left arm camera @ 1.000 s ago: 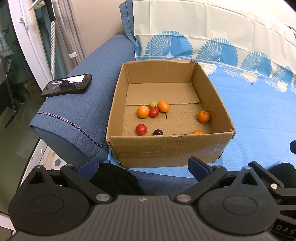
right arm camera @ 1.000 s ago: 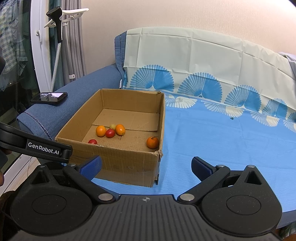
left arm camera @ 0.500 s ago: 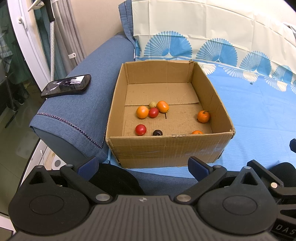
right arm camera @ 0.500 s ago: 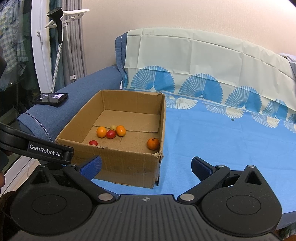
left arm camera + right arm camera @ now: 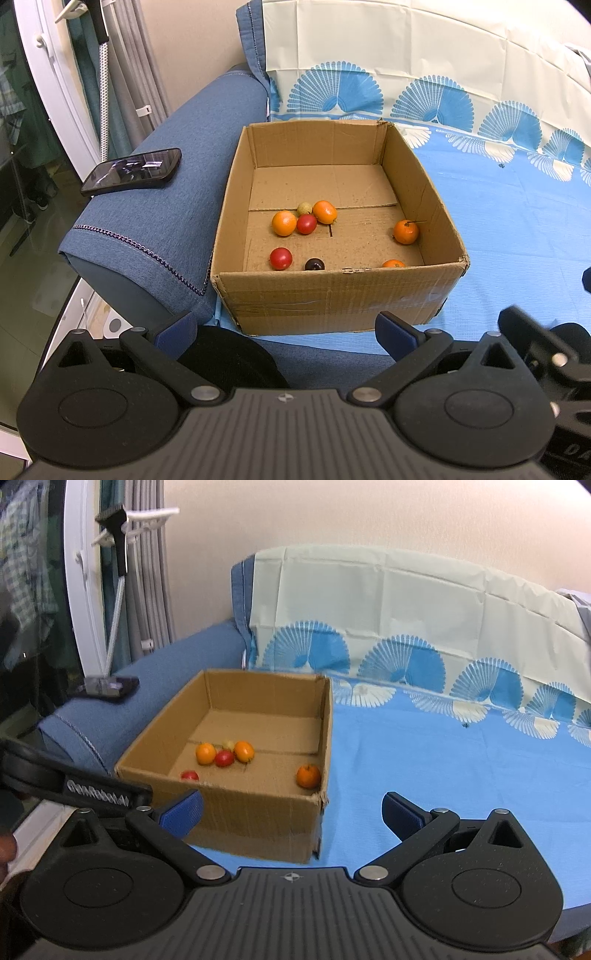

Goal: Organize fruits

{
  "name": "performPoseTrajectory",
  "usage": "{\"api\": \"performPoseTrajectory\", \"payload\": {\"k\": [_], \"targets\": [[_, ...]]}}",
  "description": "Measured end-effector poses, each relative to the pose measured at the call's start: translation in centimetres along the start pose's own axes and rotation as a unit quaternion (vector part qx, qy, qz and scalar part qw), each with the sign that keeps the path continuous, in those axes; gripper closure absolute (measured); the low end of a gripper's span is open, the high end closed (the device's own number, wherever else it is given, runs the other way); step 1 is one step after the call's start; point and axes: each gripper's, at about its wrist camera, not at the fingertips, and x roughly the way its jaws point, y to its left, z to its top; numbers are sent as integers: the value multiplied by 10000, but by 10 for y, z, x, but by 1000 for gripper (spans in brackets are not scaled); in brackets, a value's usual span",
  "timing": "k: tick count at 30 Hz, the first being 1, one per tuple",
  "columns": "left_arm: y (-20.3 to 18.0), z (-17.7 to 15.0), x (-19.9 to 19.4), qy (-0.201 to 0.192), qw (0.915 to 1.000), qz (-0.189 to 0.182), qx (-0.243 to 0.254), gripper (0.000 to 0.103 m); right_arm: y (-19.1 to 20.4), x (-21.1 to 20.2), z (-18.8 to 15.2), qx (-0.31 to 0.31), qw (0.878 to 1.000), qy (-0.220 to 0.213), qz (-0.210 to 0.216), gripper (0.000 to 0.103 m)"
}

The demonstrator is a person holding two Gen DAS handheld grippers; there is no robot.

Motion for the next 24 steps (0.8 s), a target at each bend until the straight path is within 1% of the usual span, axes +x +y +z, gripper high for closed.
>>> {"api": "performPoseTrajectory", "payload": {"k": [2,6,24], "targets": [[0,0,0,-2,10000,4,-2,0,0,-1,2,15,10000,-89,26,1],[0,0,0,-18,10000,-5,12,0,0,-1,2,-7,10000,-54,44,1],[2,1,0,-31,10000,-16,37,0,0,-2,-2,16,9999,-139,99,1]]}}
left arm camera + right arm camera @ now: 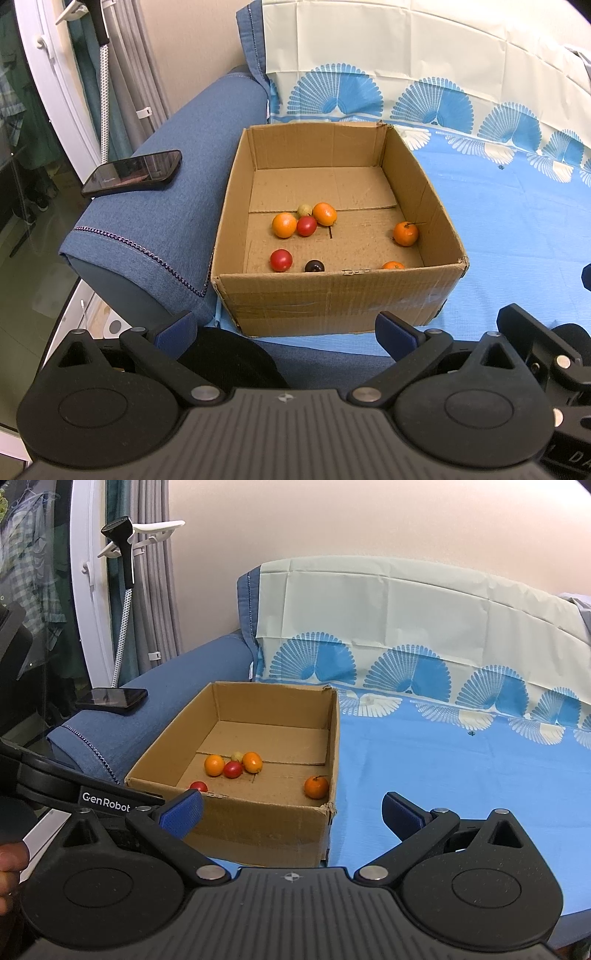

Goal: Organize fruits

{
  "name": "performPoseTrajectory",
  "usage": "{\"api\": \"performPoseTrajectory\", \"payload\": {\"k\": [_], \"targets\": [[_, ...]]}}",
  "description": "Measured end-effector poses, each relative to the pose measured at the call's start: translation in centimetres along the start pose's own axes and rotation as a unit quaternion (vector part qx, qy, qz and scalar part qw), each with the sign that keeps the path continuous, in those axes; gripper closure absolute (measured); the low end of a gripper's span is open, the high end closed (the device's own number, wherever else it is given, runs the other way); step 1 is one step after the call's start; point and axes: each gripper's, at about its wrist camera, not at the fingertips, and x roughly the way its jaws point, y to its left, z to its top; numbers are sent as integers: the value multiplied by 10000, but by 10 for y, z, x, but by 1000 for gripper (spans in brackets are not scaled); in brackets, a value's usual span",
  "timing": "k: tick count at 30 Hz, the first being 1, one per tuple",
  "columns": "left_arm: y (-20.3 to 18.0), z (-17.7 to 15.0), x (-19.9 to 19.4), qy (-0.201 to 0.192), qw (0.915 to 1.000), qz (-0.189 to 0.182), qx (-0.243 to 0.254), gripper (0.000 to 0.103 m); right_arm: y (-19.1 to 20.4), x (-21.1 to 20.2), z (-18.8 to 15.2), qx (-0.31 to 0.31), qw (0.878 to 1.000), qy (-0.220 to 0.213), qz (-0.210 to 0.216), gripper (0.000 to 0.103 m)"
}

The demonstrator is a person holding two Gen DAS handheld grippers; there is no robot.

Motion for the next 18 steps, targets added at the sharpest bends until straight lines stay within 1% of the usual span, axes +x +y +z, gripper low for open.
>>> {"api": "performPoseTrajectory", "payload": {"k": [18], "targets": [[3,1,-1,-15,10000,4,-63,0,-1,-1,-1,2,10000,-3,6,1]]}}
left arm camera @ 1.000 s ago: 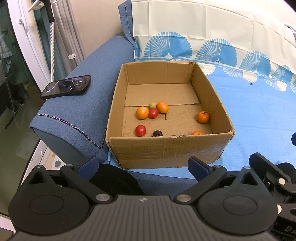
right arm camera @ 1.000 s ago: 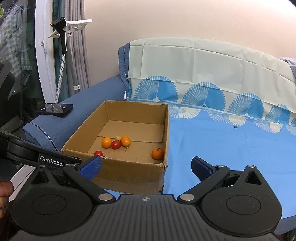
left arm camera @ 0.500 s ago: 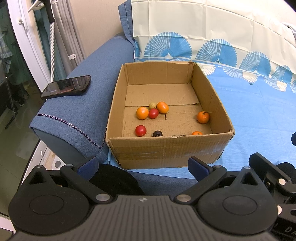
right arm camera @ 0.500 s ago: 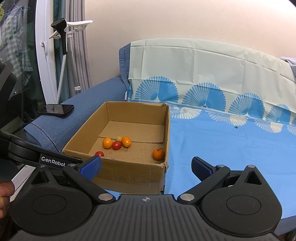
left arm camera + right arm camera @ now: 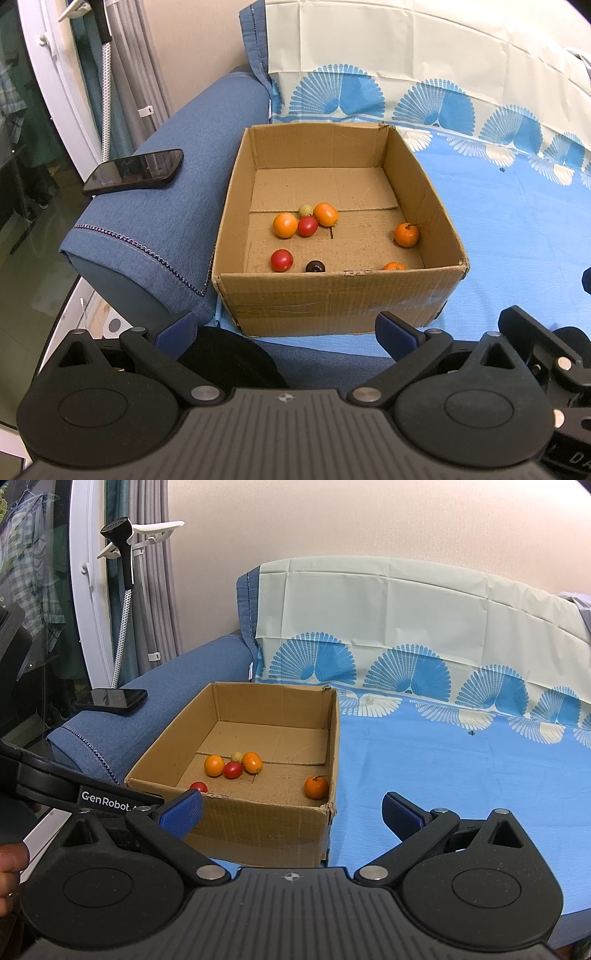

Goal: Organize fruits

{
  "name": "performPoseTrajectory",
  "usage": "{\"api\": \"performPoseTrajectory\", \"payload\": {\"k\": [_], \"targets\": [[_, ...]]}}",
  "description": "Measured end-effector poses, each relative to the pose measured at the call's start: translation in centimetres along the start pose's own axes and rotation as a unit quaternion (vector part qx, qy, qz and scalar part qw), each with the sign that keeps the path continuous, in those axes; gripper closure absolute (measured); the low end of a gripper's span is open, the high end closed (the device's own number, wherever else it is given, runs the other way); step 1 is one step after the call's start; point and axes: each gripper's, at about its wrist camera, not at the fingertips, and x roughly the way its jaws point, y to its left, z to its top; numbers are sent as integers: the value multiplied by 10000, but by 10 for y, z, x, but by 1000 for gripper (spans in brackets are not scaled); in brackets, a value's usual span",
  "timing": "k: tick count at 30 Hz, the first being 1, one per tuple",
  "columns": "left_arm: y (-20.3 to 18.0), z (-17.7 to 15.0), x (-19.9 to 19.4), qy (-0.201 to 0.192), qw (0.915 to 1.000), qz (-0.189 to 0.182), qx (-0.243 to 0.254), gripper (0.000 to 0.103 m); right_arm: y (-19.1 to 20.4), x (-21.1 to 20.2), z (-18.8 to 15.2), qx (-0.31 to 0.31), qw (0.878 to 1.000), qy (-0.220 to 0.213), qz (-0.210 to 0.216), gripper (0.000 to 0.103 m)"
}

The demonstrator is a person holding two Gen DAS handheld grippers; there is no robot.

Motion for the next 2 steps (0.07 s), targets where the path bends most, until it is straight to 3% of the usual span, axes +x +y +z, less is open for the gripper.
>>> {"api": "performPoseTrajectory", "payload": {"k": [2], "targets": [[0,0,0,-16,10000,-4,4,0,0,0,0,9,10000,-3,13,1]]}}
